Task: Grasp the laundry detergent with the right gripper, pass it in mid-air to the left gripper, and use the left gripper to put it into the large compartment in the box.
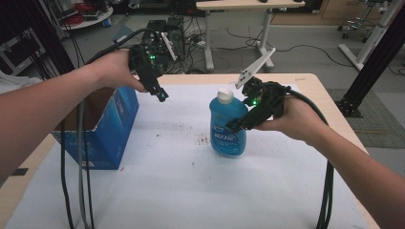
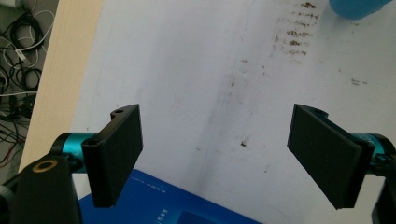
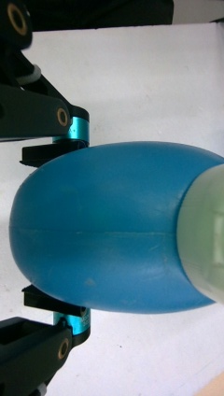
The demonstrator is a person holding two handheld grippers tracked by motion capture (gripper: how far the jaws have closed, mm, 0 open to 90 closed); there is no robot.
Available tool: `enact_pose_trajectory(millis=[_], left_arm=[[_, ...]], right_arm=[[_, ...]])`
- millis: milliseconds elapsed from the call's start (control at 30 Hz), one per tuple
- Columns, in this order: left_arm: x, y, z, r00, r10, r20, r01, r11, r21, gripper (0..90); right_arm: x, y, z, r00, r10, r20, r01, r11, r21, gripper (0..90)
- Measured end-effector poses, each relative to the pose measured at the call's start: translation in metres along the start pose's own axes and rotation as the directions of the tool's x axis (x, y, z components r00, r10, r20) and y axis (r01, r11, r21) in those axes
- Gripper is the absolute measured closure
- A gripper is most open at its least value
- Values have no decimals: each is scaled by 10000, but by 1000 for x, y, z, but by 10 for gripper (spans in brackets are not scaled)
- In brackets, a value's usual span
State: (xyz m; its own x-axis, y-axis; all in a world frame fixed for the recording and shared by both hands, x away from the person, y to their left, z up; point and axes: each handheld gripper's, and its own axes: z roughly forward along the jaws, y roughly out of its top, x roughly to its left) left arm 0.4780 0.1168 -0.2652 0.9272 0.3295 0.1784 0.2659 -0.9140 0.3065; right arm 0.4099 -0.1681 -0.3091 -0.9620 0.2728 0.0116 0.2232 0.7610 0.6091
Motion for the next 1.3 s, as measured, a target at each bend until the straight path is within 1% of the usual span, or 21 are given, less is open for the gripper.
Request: enact_pose_trajectory(millis=[133, 167, 267, 300, 400, 467, 500, 567, 700, 767, 833, 867, 900, 1000, 1100, 1167, 1233, 1300], left_arm=[[-1, 1, -5, 10000, 51, 9, -51, 10000, -77, 182], [-2, 1, -6, 10000, 13, 34, -12, 9999, -150, 182], [-3, 2, -11, 9997, 212, 89, -210, 9997, -156, 182], [-4, 3, -13, 9998, 193, 99, -190, 9995, -247, 182], [-7, 5, -20, 9990, 402, 199, -396, 9987, -333, 182], [-8, 7, -26, 9986, 462, 253, -450, 9980, -443, 182], [-8, 8, -30, 9977, 607, 297, -593, 9971, -470, 182], [-10, 10, -37, 9976, 582, 372, -557, 9963, -659, 182], [-15, 18, -53, 9934, 998, 572, -946, 9917, -876, 182], [-19, 23, -60, 9903, 1193, 715, -1118, 9886, -1011, 182], [-24, 28, -67, 9842, 1516, 914, -1410, 9836, -1125, 182], [-27, 30, -70, 9827, 1559, 1001, -1433, 9820, -1227, 182], [-29, 33, -73, 9786, 1754, 1075, -1619, 9790, -1239, 182], [-38, 41, -81, 9692, 2080, 1319, -1900, 9722, -1371, 182], [-45, 47, -88, 9590, 2396, 1511, -2177, 9647, -1484, 182], [-49, 50, -92, 9557, 2513, 1531, -2282, 9615, -1533, 182], [-52, 53, -97, 9522, 2567, 1658, -2314, 9601, -1573, 182], [-54, 55, -100, 9513, 2584, 1683, -2329, 9597, -1571, 182]], right_arm=[[-1, 5, -4, 9997, -172, -188, 170, 9998, -126, 451], [-1, 6, -5, 9995, -217, -242, 214, 9997, -132, 451], [-2, 10, -7, 9989, -318, -352, 310, 9992, -253, 451], [-3, 11, -8, 9984, -395, -401, 384, 9989, -273, 451], [-3, 15, -10, 9970, -532, -568, 514, 9981, -329, 451], [-4, 17, -11, 9958, -617, -678, 592, 9975, -376, 451], [-4, 19, -12, 9952, -655, -732, 628, 9973, -385, 451], [-5, 22, -14, 9943, -736, -772, 703, 9965, -443, 451], [-6, 29, -19, 9915, -951, -883, 903, 9943, -573, 452], [-5, 33, -21, 9902, -1025, -945, 973, 9935, -584, 452], [-5, 37, -22, 9881, -1153, -1017, 1087, 9918, -677, 452], [-5, 39, -22, 9869, -1192, -1085, 1119, 9912, -711, 452], [-5, 41, -23, 9860, -1230, -1123, 1151, 9906, -739, 452], [-5, 47, -23, 9821, -1430, -1228, 1336, 9877, -819, 453], [-3, 53, -24, 9792, -1503, -1361, 1390, 9863, -889, 454], [-3, 58, -25, 9771, -1562, -1448, 1437, 9852, -932, 454], [-2, 62, -26, 9749, -1616, -1530, 1479, 9842, -970, 454], [-1, 66, -27, 9723, -1698, -1606, 1543, 9825, -1044, 455]])
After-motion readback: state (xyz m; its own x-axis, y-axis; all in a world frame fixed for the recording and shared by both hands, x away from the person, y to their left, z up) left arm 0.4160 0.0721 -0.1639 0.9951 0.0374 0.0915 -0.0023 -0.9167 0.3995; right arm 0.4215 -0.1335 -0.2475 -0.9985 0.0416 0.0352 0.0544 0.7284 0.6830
